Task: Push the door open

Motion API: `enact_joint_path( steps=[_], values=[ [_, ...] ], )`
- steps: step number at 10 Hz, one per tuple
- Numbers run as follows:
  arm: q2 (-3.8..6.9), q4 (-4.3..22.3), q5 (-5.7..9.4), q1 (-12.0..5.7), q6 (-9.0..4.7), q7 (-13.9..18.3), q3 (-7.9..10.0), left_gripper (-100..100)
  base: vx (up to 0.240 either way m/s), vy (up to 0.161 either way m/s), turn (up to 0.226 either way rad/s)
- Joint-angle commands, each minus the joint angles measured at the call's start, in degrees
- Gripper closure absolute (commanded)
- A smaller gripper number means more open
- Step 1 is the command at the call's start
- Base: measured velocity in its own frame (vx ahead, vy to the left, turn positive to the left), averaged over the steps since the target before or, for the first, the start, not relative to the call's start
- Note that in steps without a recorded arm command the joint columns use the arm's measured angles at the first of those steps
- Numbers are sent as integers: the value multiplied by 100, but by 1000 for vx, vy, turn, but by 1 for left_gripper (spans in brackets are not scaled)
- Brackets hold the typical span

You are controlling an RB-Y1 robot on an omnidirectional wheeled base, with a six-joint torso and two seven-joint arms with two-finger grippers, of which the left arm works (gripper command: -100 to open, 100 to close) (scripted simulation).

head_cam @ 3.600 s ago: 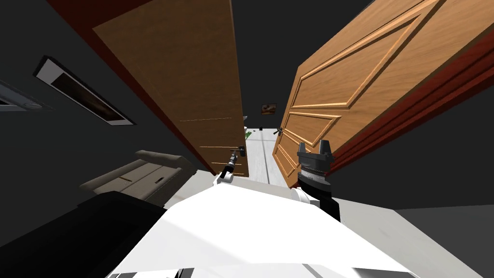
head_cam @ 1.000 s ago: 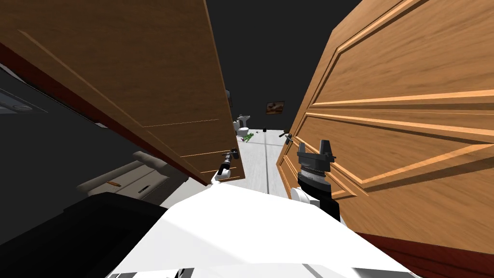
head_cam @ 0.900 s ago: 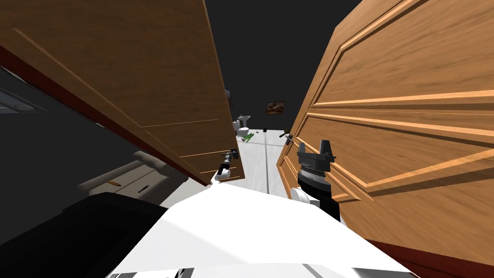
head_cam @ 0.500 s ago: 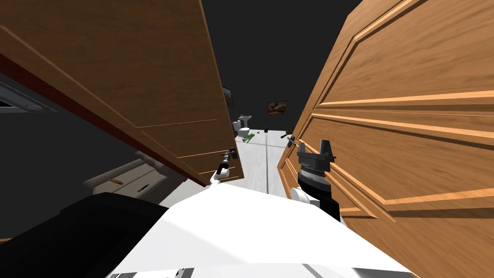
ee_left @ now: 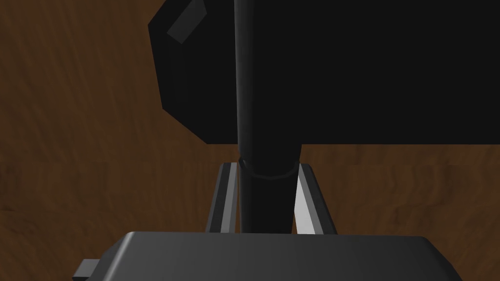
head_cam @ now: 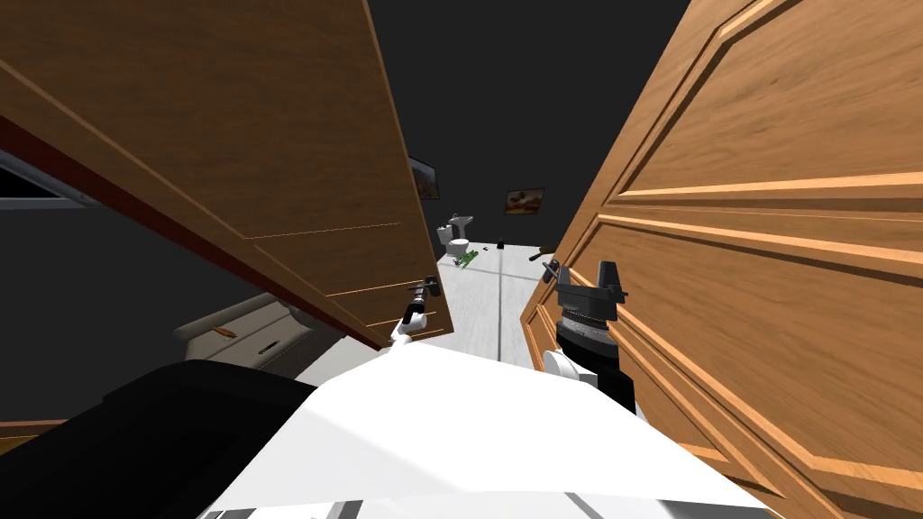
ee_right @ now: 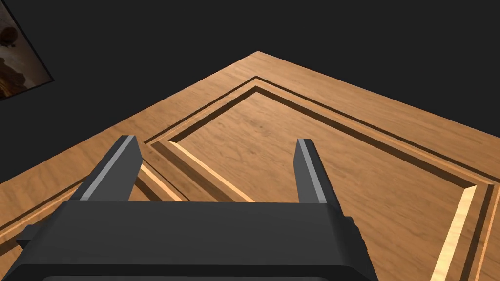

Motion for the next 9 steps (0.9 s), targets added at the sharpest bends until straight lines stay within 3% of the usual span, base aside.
enact_joint_path(
  steps=[1, 5, 6, 9],
  values=[
    [71, 46, 24, -19, -51, 4, 167, 100, 195, -93, 93],
    [55, 152, 46, -102, -29, -31, 430, 100, 180, -83, 78],
    [36, 110, 43, -40, -23, -15, 370, 100, 75, -23, 31],
    [42, 132, 74, -49, -28, -51, 563, 100, 172, -23, 53]
  ],
)
